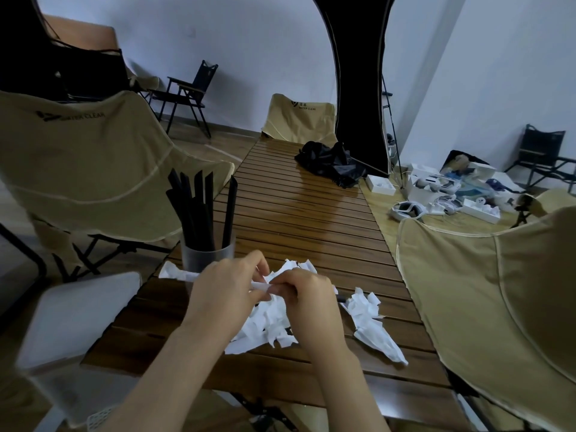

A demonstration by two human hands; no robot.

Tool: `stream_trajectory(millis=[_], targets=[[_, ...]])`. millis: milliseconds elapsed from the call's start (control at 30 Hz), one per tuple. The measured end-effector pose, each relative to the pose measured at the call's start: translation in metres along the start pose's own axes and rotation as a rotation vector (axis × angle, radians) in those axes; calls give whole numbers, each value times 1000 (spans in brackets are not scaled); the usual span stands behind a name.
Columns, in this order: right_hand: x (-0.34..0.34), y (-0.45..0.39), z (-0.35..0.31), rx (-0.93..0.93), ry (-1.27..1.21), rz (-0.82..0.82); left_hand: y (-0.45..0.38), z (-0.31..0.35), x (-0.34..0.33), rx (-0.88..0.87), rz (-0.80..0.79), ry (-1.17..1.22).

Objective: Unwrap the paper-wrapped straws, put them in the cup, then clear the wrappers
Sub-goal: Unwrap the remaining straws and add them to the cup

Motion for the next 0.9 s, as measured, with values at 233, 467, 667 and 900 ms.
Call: stream_trajectory(millis=[233, 467, 667, 900], targets=[[-6, 1, 1, -24, 73, -130, 0, -7, -4, -11, -59, -178], [1, -4, 6, -58, -49, -172, -3, -12, 0, -43, 44, -64], [11, -4, 11, -111, -56, -289, -4, -11, -1, -72, 6, -6], [8, 0, 12, -73, -48, -214, -4, 1, 3, -174, 24, 29]])
Point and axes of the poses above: each hand's wrist, its own y-axis away from the middle knuckle, its own x-axis out of the back of the hand, z = x × y, the point moved 4 cm from there along -y, towards the middle knuckle, and after that the axes turned 13 degrees about y, right-handed, at the moved point
